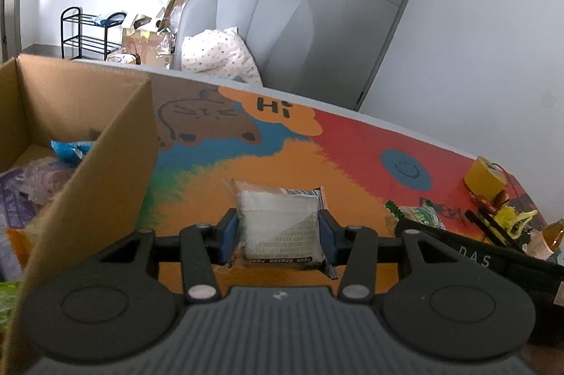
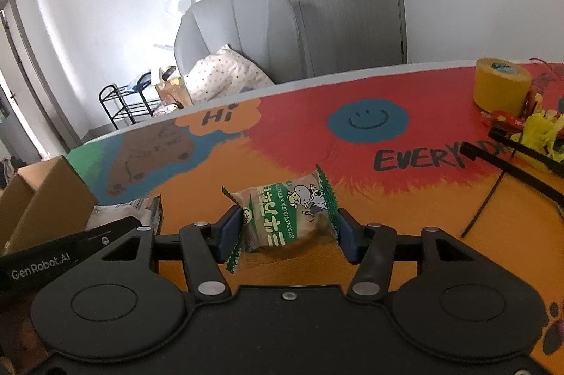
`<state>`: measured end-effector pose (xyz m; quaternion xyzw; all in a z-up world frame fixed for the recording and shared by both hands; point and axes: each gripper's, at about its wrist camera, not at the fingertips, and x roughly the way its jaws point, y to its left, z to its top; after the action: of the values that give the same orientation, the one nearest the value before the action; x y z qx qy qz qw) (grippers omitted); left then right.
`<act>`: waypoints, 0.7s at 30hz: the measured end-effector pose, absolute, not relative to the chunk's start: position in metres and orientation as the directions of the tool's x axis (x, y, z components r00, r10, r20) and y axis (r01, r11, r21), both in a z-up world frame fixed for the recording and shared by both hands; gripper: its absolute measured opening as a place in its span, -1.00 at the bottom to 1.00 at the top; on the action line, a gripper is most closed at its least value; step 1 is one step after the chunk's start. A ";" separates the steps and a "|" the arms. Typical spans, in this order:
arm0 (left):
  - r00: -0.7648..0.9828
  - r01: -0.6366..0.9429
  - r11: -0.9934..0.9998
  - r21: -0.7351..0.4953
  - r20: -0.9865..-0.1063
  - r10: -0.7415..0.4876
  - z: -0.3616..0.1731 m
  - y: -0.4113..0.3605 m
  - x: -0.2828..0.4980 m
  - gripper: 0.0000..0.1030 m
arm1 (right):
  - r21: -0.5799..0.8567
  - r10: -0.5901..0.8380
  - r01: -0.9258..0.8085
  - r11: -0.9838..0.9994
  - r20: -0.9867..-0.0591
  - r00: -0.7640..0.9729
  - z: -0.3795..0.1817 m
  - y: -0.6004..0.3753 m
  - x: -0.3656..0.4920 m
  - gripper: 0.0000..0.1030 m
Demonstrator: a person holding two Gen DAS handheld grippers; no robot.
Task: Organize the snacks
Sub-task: 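Lift and carry the rice-cake pack and snack bag with both tools over the box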
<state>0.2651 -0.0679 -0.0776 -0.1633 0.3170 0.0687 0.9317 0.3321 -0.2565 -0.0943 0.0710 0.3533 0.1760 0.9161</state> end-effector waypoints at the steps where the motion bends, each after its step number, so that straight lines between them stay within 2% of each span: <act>1: 0.793 -0.228 0.939 -0.259 -0.609 0.024 -0.075 -0.068 0.263 -0.10 | 0.255 0.373 -0.273 0.928 -0.619 0.691 -0.092 -0.257 0.330 0.06; 21: 0.852 -0.209 0.942 -0.262 -0.522 0.043 -0.023 -0.047 0.224 -0.10 | 0.272 0.452 -0.361 0.892 -0.526 0.721 -0.050 -0.228 0.289 0.06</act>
<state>0.2243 -0.0470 -0.0225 -0.1565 0.2640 0.0664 0.9494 0.2886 -0.2278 -0.0501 0.0752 0.3024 0.2197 0.9245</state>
